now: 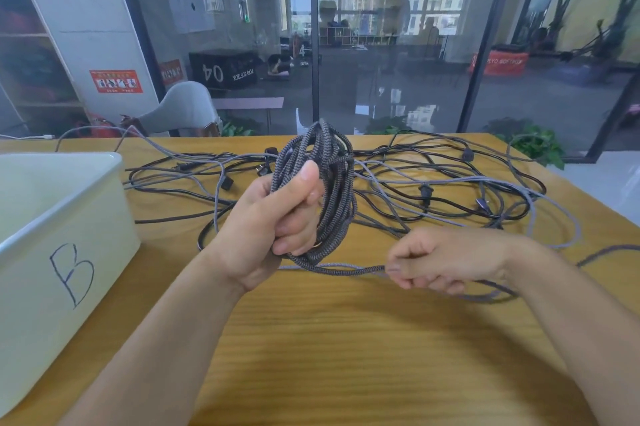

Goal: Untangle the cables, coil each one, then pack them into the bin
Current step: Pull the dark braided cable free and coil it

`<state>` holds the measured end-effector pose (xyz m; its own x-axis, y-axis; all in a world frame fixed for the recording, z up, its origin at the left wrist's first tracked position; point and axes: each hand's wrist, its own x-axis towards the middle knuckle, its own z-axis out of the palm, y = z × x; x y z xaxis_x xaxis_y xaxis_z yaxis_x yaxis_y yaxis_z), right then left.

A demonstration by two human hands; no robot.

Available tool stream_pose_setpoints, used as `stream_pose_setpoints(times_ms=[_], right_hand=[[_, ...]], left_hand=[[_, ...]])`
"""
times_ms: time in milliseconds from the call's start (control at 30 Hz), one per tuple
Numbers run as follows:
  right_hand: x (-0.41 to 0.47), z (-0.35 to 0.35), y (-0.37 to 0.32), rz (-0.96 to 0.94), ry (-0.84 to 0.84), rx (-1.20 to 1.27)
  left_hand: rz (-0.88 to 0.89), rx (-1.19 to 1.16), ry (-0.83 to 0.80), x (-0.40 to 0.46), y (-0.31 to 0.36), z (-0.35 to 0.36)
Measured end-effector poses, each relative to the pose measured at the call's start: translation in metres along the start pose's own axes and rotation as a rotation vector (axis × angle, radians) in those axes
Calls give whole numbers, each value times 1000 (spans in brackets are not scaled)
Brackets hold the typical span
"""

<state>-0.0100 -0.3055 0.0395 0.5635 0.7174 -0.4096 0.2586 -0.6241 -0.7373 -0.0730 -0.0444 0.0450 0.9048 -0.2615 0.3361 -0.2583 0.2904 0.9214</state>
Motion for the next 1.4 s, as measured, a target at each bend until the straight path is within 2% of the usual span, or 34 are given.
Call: stream_pose_setpoints(times_ms=[167,367,467,533,633,733,800,900,967,1067,1133,1400], right_hand=[[-12,-23,16,81,283,-179],[-16,-38,23,157,810,-459],[-19,-40,23,110,1052,-552],[-19,-38,20,72,1171,-576],[-12,-29,13,33,1259,-629],[-1,-20,8,-124,1233,-441],[4,-16,6,-161,1136,-178],[6,-10,-3,-286,960,357],[4,-5,-11,-371,859,531],[3,2,-16,-457,709,598],[4,4,-16,-477,677,620],[10,17,-17,-593,779,309]], left_hand=[[-40,76,-93,-1,-4,2],[-117,197,-155,-1,-10,9],[-133,219,-163,-1,-12,10],[-143,223,-155,0,-11,10],[-165,261,-152,0,-13,11],[-191,313,-158,-1,-14,12],[-214,345,-133,0,-14,13],[-242,410,-72,1,-15,15],[-245,431,-32,2,-16,17],[-245,429,6,2,-19,16],[-246,435,15,3,-19,15],[-200,492,-7,3,-19,16]])
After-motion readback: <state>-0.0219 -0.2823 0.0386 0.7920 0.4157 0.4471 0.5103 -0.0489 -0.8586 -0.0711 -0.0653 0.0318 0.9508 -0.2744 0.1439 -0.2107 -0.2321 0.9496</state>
